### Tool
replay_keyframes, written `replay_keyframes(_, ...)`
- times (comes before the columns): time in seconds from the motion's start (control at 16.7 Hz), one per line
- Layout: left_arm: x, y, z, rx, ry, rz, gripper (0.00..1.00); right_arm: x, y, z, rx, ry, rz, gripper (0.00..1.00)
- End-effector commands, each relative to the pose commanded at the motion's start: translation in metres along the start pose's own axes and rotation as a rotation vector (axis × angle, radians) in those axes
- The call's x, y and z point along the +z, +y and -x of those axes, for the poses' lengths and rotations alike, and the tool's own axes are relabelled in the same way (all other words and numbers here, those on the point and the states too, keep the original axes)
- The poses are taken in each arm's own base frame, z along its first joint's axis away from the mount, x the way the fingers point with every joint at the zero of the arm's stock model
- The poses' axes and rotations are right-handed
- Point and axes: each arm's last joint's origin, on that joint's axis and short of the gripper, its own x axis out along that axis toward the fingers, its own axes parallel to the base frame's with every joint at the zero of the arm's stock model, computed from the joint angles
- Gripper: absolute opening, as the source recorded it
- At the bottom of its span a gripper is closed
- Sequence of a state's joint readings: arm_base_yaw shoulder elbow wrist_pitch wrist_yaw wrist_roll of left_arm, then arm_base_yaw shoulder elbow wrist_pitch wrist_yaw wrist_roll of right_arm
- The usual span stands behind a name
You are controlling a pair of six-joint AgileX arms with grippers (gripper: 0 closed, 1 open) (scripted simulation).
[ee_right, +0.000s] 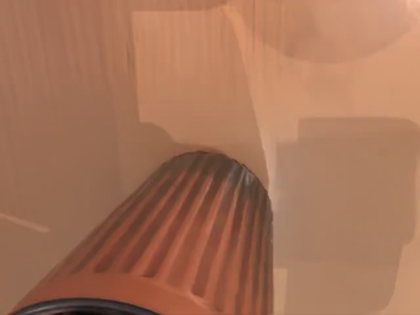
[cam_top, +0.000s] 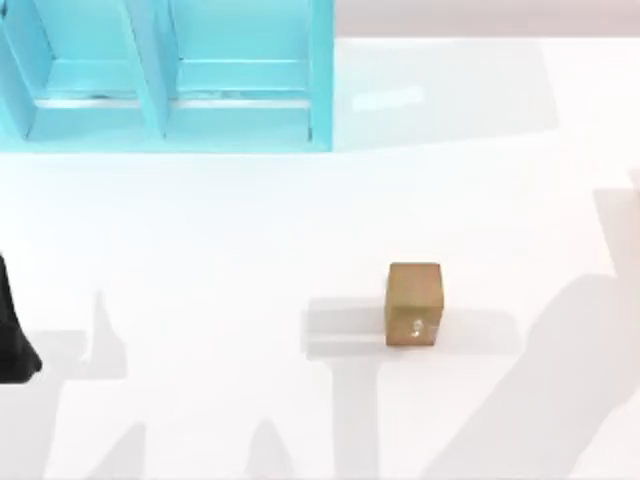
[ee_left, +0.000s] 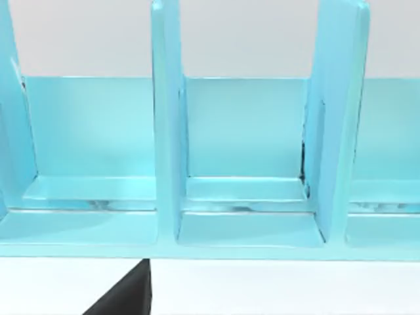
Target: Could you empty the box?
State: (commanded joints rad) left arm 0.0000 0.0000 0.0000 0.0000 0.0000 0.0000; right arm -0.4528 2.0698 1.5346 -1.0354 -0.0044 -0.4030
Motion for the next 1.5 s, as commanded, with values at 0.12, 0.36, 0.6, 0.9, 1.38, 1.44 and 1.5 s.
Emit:
replay_keyframes(0.12,0.000,0.000,0.000,0.000,0.000,0.000,1.00,0.000,0.000,0.000,0.000,0.000,0.000,0.62)
replay_keyframes(0.36,0.000,0.000,0.000,0.000,0.000,0.000,1.00,0.000,0.000,0.000,0.000,0.000,0.000,0.32)
replay_keyframes(0.6,0.000,0.000,0.000,0.000,0.000,0.000,1.00,0.000,0.000,0.000,0.000,0.000,0.000,0.02)
replay_keyframes(0.9,0.000,0.000,0.000,0.000,0.000,0.000,1.00,0.000,0.000,0.000,0.000,0.000,0.000,0.00)
replay_keyframes(1.38,0.000,0.000,0.000,0.000,0.000,0.000,1.00,0.001,0.002,0.038,-0.032,-0.053,-0.028,0.00)
replay_keyframes(1.44,0.000,0.000,0.000,0.000,0.000,0.000,1.00,0.001,0.002,0.057,-0.048,-0.081,-0.044,0.00)
replay_keyframes(1.5,0.000,0.000,0.000,0.000,0.000,0.000,1.00,0.000,0.001,0.079,-0.065,-0.112,-0.063,0.00)
